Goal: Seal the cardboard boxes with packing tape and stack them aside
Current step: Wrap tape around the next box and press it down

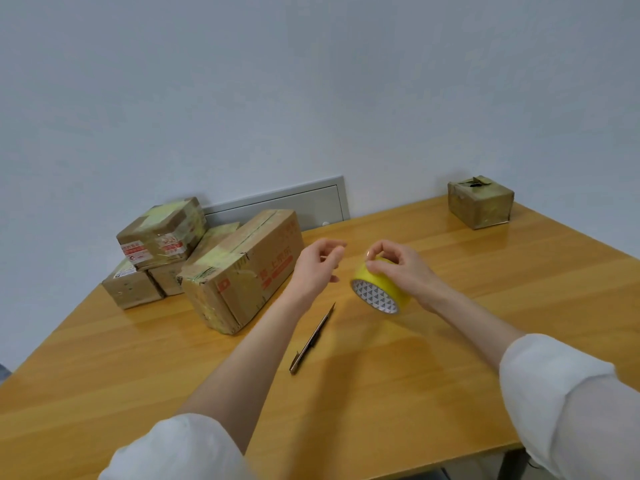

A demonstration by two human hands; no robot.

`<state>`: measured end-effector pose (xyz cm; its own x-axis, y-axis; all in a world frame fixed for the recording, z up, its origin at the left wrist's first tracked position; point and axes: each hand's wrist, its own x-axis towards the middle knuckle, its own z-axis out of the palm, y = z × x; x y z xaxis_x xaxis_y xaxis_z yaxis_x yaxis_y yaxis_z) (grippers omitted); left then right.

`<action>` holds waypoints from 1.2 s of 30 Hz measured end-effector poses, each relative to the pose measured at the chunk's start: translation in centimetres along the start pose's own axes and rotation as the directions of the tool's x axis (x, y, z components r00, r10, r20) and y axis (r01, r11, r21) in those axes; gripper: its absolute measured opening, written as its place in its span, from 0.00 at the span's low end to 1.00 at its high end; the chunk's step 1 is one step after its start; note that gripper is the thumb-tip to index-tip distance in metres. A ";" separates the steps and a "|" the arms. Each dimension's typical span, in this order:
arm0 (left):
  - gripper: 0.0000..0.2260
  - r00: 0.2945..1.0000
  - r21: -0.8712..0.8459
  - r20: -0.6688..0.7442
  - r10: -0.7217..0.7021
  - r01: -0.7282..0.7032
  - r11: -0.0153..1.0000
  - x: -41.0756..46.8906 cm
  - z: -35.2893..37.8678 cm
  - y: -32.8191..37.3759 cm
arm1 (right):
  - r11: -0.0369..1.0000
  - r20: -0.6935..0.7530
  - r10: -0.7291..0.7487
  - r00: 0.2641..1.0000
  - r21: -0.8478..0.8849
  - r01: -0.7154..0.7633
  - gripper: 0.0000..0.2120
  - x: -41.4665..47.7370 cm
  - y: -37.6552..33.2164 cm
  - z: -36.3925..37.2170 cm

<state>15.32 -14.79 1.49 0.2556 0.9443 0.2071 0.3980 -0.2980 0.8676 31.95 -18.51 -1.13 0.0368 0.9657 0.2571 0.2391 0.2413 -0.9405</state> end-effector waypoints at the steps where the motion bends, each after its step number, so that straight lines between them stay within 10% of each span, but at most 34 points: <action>1: 0.10 0.998 0.025 0.067 -0.005 0.003 1.000 0.0 -0.4 -0.1 | 1.000 0.041 0.002 0.999 0.004 -0.002 0.06 -0.1 0.0 -0.2; 11: 0.05 0.971 -0.059 0.234 -0.041 0.056 0.997 -0.3 -0.9 -0.1 | 1.000 0.192 0.016 0.981 0.013 -0.019 0.04 -0.2 -0.9 0.4; 21: 0.06 0.982 0.260 -0.057 0.178 -0.158 0.953 -0.5 -0.4 -0.9 | 0.999 0.163 0.024 0.986 0.021 -0.027 0.02 0.4 -1.2 1.7; 26: 0.06 0.969 0.137 -0.237 0.073 -0.041 0.990 0.1 -2.3 -1.8 | 0.997 0.074 0.072 0.995 -0.038 -0.069 0.02 0.4 -0.2 0.5; 30: 0.05 0.991 -0.102 -0.129 -0.019 0.005 0.995 0.1 -2.9 -1.6 | 0.997 0.062 0.074 0.995 -0.038 -0.071 0.03 0.3 0.7 0.3; 36: 0.11 0.976 0.070 0.202 0.077 -0.093 0.993 -0.3 -1.7 -1.2 | 0.999 0.152 0.019 0.988 -0.044 -0.012 0.06 0.5 -0.2 1.1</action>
<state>13.31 -14.46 1.19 0.4584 0.8708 0.1777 0.4334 -0.3935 0.8108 30.87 -17.93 -1.03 -0.1064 0.9734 0.2028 0.2811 0.2251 -0.9329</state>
